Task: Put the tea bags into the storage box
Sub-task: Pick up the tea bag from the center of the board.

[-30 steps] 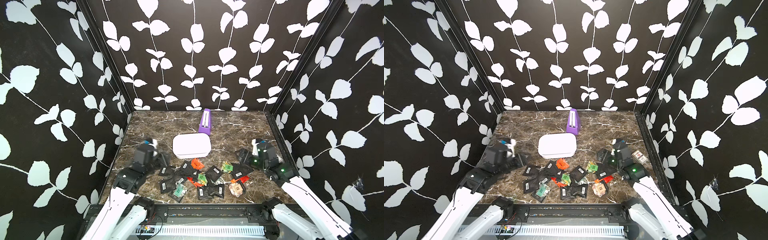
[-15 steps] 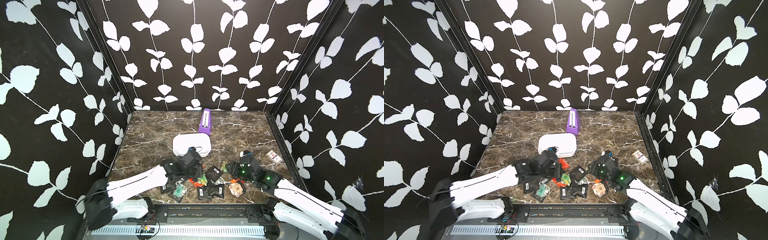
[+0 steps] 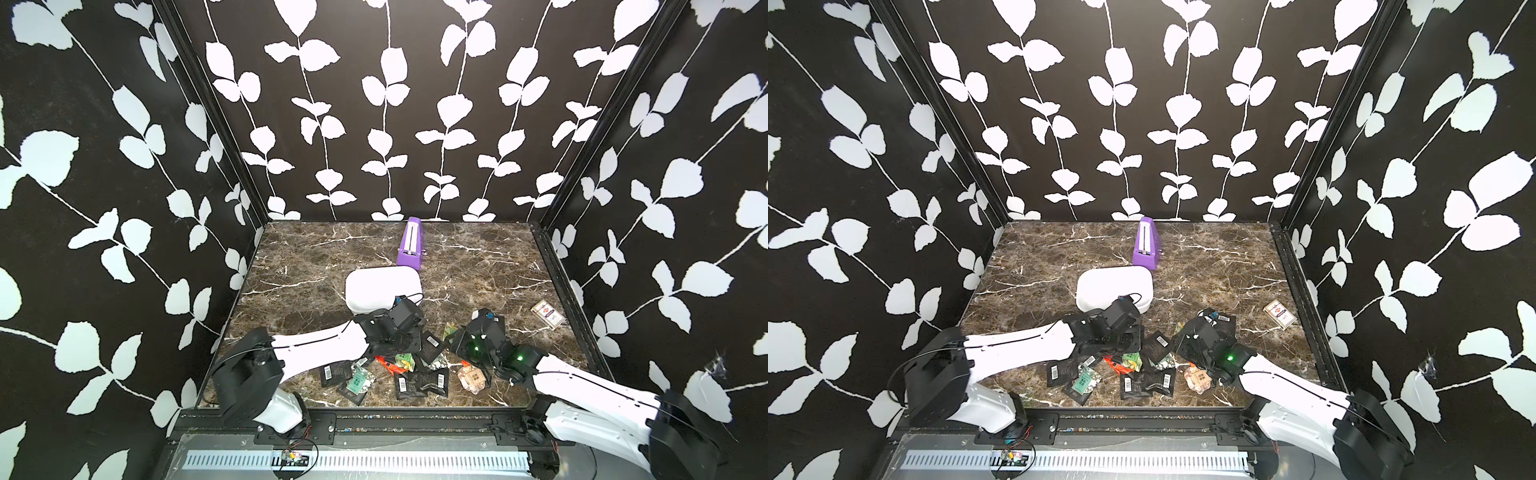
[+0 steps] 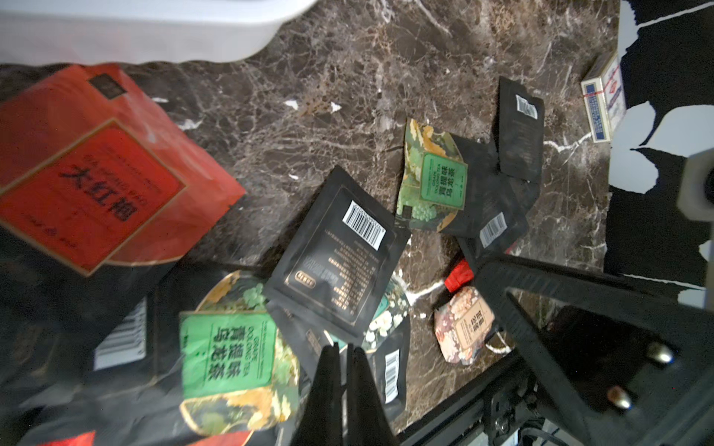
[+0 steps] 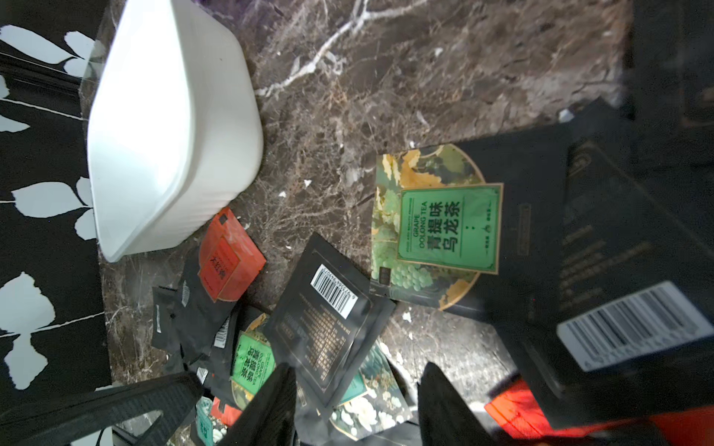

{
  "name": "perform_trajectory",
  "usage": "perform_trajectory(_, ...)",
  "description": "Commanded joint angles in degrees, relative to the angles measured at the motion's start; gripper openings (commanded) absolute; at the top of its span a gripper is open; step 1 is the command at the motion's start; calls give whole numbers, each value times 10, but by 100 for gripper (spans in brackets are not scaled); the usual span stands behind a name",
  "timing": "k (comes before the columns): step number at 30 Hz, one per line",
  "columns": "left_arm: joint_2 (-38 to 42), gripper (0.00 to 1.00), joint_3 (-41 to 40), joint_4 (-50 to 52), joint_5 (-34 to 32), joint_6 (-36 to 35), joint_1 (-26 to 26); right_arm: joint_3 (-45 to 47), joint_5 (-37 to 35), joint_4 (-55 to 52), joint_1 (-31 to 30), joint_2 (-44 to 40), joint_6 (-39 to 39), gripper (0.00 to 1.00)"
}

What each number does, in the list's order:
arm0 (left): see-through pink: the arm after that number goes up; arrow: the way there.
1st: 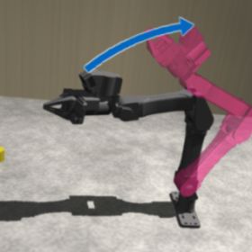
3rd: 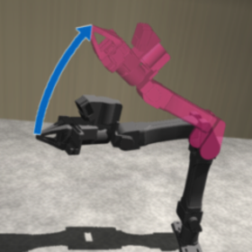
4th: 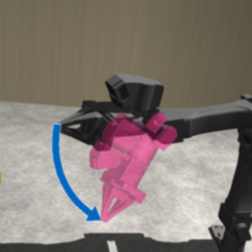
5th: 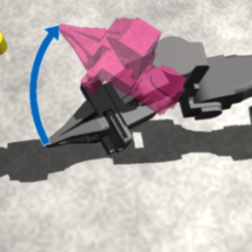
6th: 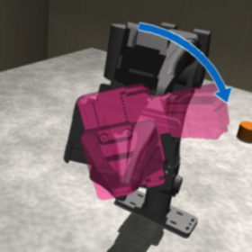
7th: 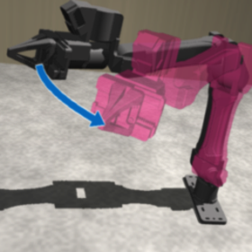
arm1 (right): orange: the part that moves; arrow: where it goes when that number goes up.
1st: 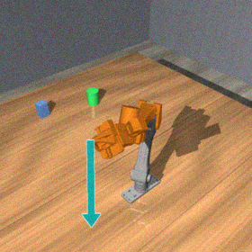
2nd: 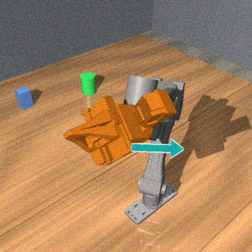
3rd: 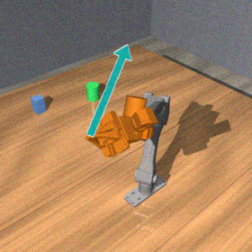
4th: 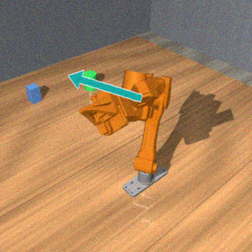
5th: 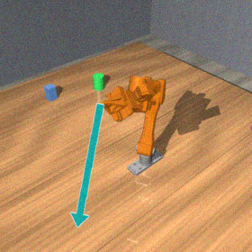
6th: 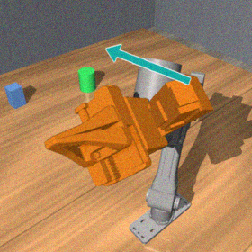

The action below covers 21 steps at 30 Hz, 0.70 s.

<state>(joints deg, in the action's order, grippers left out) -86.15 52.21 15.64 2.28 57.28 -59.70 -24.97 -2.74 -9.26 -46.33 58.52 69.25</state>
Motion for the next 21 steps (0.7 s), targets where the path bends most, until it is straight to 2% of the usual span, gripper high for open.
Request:
perform_trajectory(1, -13, 0, 16, -21, -2, 2, -2, 15, -3, 42, -9, 15, 10, 53)
perform_trajectory(21, -103, 0, 27, -23, -6, 3, -2, 20, 4, 87, -24, 75, 26, 51)
